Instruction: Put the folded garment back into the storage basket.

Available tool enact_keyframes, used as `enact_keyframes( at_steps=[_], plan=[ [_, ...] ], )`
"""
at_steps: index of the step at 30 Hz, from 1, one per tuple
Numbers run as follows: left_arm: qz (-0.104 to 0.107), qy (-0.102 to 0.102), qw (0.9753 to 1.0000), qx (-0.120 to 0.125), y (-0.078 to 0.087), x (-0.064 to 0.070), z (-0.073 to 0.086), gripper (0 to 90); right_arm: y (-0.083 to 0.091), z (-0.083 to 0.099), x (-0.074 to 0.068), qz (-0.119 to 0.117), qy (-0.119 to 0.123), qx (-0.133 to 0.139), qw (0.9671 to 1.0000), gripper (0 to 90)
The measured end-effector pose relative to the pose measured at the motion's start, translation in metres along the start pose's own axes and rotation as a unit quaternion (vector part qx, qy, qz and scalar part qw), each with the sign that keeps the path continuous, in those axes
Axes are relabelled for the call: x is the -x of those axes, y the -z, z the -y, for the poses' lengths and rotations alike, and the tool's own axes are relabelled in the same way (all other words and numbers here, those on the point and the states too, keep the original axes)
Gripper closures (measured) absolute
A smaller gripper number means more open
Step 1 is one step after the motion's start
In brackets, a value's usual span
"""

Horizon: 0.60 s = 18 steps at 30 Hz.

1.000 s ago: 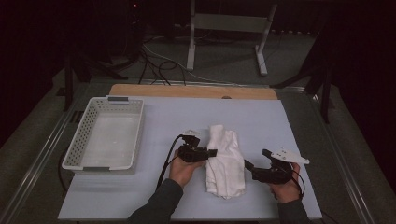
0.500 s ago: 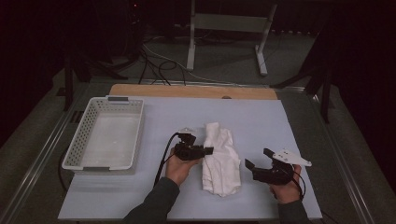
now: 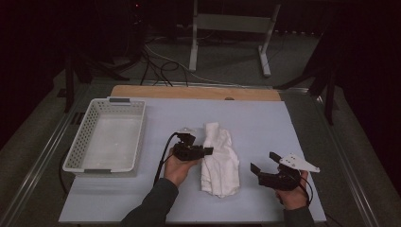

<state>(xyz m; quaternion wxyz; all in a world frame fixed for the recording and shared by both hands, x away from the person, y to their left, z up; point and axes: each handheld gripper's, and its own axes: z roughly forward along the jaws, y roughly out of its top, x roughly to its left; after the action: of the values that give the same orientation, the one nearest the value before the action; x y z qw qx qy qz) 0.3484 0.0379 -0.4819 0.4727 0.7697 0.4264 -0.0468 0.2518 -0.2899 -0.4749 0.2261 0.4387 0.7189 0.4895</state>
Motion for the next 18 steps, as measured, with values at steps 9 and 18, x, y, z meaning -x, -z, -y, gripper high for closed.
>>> enact_keyframes(
  at_steps=[9,18],
  plan=[
    [0.002,0.0,1.0,0.004,0.008,-0.003,-0.002,75.0,0.002,0.001,0.001,0.001,-0.003,0.002,1.0,9.4],
    [0.0,-0.003,1.0,0.004,0.016,-0.006,-0.005,75.0,0.0,0.002,0.0,-0.003,-0.004,0.0,1.0,9.4]
  ],
)
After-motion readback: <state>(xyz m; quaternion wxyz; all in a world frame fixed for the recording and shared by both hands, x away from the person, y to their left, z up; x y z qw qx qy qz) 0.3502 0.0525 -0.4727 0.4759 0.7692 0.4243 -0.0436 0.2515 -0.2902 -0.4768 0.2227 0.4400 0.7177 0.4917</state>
